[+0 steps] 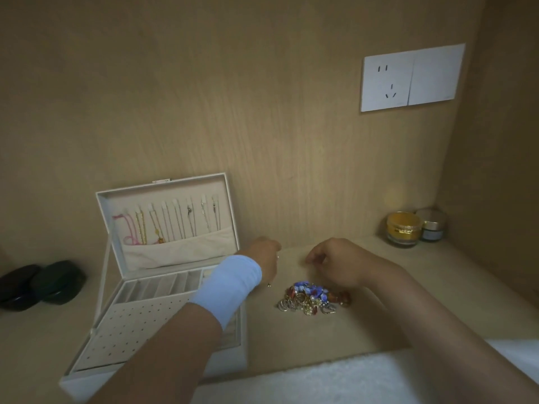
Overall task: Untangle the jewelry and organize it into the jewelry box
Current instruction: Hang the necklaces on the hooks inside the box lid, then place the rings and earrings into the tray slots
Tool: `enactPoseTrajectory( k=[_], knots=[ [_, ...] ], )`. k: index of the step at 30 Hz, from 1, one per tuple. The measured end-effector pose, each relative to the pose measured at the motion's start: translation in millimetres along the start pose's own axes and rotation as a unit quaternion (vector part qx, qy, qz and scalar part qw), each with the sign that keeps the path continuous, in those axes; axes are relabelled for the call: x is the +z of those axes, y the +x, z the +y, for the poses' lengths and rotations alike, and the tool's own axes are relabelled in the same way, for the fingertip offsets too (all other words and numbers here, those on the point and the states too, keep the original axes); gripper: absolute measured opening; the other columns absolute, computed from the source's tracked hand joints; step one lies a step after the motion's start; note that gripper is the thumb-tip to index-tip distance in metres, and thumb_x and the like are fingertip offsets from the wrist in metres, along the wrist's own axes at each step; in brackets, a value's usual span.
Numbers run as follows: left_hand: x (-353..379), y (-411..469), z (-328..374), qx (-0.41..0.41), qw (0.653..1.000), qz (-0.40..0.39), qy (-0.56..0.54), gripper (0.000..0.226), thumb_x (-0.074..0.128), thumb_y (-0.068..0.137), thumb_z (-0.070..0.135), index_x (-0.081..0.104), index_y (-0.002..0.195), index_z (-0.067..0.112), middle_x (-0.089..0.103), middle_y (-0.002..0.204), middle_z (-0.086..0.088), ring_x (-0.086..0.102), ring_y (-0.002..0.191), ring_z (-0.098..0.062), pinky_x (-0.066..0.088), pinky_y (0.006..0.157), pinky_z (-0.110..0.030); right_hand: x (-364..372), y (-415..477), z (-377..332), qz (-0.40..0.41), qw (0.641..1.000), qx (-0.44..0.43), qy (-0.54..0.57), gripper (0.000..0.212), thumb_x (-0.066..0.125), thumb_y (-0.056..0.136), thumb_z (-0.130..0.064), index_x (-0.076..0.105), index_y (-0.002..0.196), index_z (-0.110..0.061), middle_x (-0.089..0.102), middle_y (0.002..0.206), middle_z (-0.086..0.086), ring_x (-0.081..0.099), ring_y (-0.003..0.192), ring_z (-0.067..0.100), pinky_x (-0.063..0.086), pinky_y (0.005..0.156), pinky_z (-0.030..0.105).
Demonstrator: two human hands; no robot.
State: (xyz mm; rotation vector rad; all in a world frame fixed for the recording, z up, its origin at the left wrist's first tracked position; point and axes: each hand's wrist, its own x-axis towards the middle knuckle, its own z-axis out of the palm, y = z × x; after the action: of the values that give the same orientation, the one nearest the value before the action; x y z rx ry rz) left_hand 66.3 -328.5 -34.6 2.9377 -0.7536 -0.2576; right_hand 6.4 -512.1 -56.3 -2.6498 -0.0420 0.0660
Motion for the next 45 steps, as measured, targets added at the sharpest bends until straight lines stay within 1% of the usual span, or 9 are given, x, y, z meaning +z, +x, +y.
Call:
enactPoseTrajectory(
  k=[6, 11, 14, 19, 25, 31, 39, 43, 45],
  knots=[
    [18.8, 18.9, 6.8, -0.014, 0.995, -0.019, 0.1, 0.039, 0.045, 0.097, 0.011, 0.052, 0.135, 0.012, 0.041, 0.137, -0.014, 0.045, 0.127, -0.033, 0.04, 0.102, -0.036, 4.1, 9.5, -4.7, -0.081, 0.996, -0.017, 0.024, 0.036, 0.059, 0.094, -0.01, 0.069, 0.124, -0.026, 0.067, 0.127, -0.006, 0.061, 0.112, 0.007, 0.042, 0.093, 0.015],
    [26.0, 17.9, 2.6, 0.037, 0.999, -0.024, 0.03, 0.044, 0.046, 0.098, 0.015, 0.052, 0.14, 0.023, 0.042, 0.142, -0.007, 0.045, 0.13, -0.029, 0.037, 0.104, -0.033, -3.1, 6.1, 2.7, -0.107, 0.993, -0.021, 0.05, 0.02, 0.065, 0.092, -0.017, 0.076, 0.106, -0.025, 0.072, 0.093, -0.014, 0.067, 0.083, 0.003, 0.051, 0.077, 0.015],
    [23.6, 9.7, 3.3, 0.086, 0.996, -0.033, -0.016, 0.041, 0.048, 0.1, 0.021, 0.052, 0.141, 0.025, 0.047, 0.145, -0.004, 0.047, 0.131, -0.024, 0.036, 0.109, -0.033, -6.7, 5.3, 2.7, -0.113, 0.992, -0.021, 0.048, 0.012, 0.07, 0.088, -0.019, 0.079, 0.094, -0.025, 0.076, 0.089, -0.009, 0.072, 0.085, 0.01, 0.056, 0.076, 0.022],
    [22.8, 8.2, 13.7, 0.102, 0.994, -0.036, -0.022, 0.026, 0.059, 0.093, 0.035, 0.072, 0.116, 0.032, 0.071, 0.115, 0.004, 0.064, 0.103, -0.02, 0.05, 0.096, -0.036, -1.8, 7.6, 2.0, -0.089, 0.996, -0.011, -0.007, 0.007, 0.079, 0.079, -0.033, 0.079, 0.082, -0.028, 0.075, 0.08, -0.01, 0.068, 0.078, 0.003, 0.051, 0.069, 0.02],
    [20.6, 10.5, 17.8, 0.069, 0.994, -0.012, -0.078, 0.01, 0.067, 0.085, 0.026, 0.077, 0.089, 0.028, 0.072, 0.099, 0.01, 0.066, 0.095, -0.013, 0.052, 0.089, -0.028, -7.8, 6.9, 11.3, -0.055, 0.998, -0.002, -0.024, 0.019, 0.07, 0.085, -0.023, 0.069, 0.068, -0.032, 0.072, 0.08, -0.012, 0.065, 0.078, 0.005, 0.049, 0.069, 0.021],
    [12.8, 6.5, 8.0, 0.057, 0.976, 0.024, -0.21, 0.008, 0.074, 0.082, 0.025, 0.067, 0.086, 0.025, 0.064, 0.081, 0.011, 0.062, 0.078, -0.012, 0.051, 0.071, -0.025, -16.3, 1.5, 1.8, -0.041, 0.998, -0.036, 0.031, 0.015, 0.072, 0.085, -0.019, 0.073, 0.079, -0.032, 0.069, 0.079, -0.015, 0.061, 0.07, -0.004, 0.047, 0.068, 0.014],
    [4.8, 1.1, 2.9, 0.06, 0.951, -0.003, -0.304, 0.019, 0.054, 0.095, 0.015, 0.069, 0.104, 0.022, 0.072, 0.093, -0.005, 0.059, 0.064, -0.013, 0.051, 0.064, -0.026, -5.0, 2.2, -1.0, -0.087, 0.996, -0.011, 0.032, 0.014, 0.073, 0.086, -0.035, 0.073, 0.08, -0.023, 0.07, 0.071, -0.008, 0.062, 0.06, 0.003, 0.051, 0.066, 0.023],
    [0.1, -7.0, 0.9, 0.052, 0.929, -0.024, -0.367, 0.017, 0.051, 0.095, 0.014, 0.067, 0.095, 0.019, 0.071, 0.099, -0.007, 0.058, 0.063, -0.013, 0.051, 0.063, -0.03, -8.4, -0.2, 1.1, -0.118, 0.992, 0.0, 0.043, 0.017, 0.066, 0.088, -0.015, 0.071, 0.082, -0.029, 0.072, 0.071, -0.007, 0.066, 0.056, 0.011, 0.054, 0.061, 0.024],
    [-2.2, -9.7, -1.7, 0.05, 0.929, -0.025, -0.367, 0.016, 0.049, 0.097, 0.017, 0.066, 0.096, 0.017, 0.069, 0.094, -0.003, 0.056, 0.06, -0.011, 0.047, 0.064, -0.027, -8.0, -1.3, 1.7, -0.112, 0.993, -0.005, 0.033, 0.02, 0.07, 0.082, -0.01, 0.075, 0.082, -0.03, 0.073, 0.072, -0.011, 0.065, 0.057, -0.001, 0.051, 0.062, 0.018]
  ],
)
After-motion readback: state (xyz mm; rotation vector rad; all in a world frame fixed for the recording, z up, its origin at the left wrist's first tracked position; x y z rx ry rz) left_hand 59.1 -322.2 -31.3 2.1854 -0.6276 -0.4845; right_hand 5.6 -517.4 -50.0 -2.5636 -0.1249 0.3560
